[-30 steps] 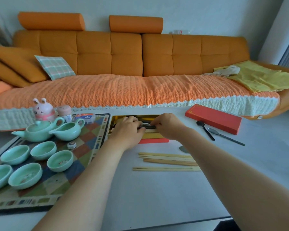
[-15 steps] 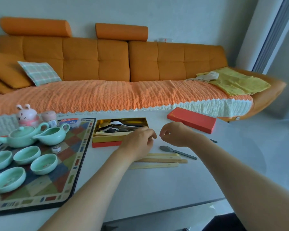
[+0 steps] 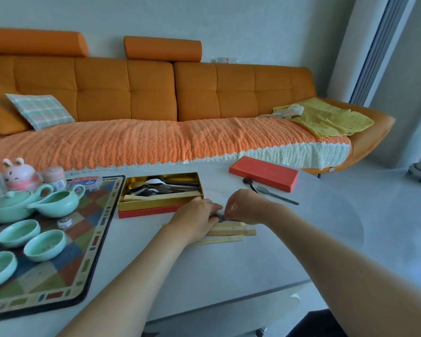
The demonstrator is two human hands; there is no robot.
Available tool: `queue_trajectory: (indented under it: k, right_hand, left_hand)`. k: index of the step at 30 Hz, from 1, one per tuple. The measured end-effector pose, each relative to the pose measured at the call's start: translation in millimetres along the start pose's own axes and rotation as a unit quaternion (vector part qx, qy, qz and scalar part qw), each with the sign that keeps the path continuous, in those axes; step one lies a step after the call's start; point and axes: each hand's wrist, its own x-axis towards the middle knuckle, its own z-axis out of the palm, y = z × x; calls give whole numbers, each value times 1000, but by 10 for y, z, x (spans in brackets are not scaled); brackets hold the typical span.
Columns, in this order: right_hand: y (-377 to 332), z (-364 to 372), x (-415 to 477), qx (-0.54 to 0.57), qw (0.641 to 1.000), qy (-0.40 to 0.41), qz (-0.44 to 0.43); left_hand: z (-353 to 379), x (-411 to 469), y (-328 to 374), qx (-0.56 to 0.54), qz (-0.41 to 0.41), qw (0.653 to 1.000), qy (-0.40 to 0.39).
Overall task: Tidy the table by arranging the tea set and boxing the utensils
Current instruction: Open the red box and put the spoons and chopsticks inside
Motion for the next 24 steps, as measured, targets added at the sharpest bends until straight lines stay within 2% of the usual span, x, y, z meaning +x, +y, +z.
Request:
queue_trajectory:
  k: [8,12,15,18,21,24]
  right_hand:
    - [-154,6,92,4,999,-18,-33]
    - [-157,-44,72,33,997,21,-71]
    - [-175,-91,96,99,983,116,-102]
    - [-258,-136,165,102,968,178,-140]
    - [-395,-114,288,53,963,197,-176]
    - [-540,-70,456,15,962,200,-186]
  left_hand:
    - [-87,-11,-112,-101,-50,994,-14]
    - [-173,-6,-256,-198,-92,976,-11]
    - [-320,29,-363,-250,-112,960,51]
    - [-489,41,-497,-288,-139,939,126]
    - [-555,44,-669,-307,-170,920,177]
    - [-569,66,-785,-277,-187,917,216]
